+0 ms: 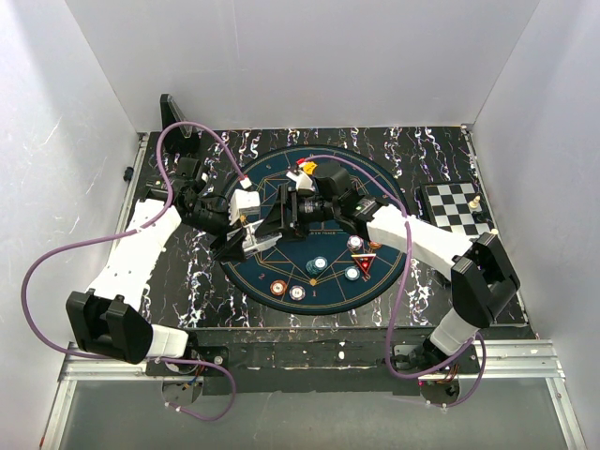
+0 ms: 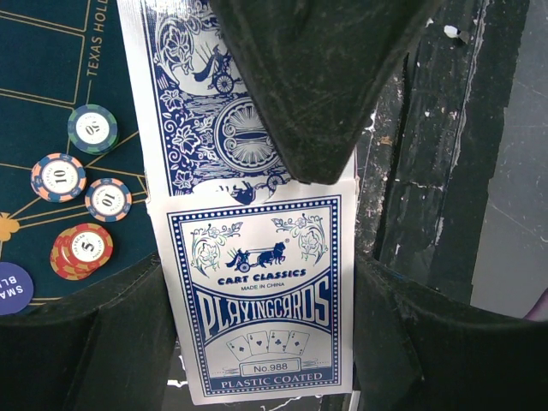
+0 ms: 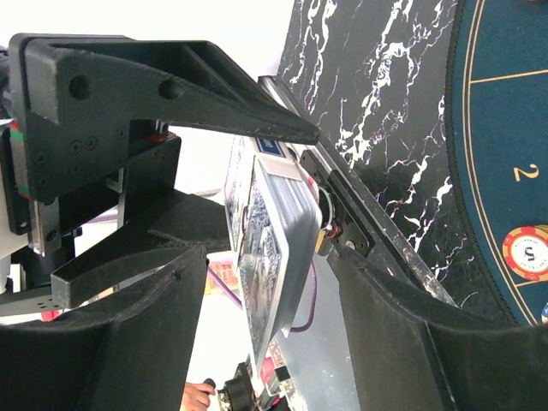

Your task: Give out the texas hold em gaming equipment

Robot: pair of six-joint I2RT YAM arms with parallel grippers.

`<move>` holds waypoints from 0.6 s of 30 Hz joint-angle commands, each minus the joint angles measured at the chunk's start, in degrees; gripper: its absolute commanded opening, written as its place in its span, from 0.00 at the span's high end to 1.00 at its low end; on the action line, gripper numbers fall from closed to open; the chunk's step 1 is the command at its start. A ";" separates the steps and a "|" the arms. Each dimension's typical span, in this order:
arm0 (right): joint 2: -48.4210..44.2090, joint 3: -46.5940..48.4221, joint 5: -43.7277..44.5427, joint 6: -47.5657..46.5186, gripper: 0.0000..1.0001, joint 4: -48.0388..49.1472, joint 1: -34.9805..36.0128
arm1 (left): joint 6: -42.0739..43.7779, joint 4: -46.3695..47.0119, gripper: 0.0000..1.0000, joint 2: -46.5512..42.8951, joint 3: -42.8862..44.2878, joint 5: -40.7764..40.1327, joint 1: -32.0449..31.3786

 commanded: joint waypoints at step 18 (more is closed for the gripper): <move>-0.22 2.19 0.53 -3.72 0.44 -5.72 -0.75 | 0.38 1.17 0.73 -4.54 0.24 2.16 -1.58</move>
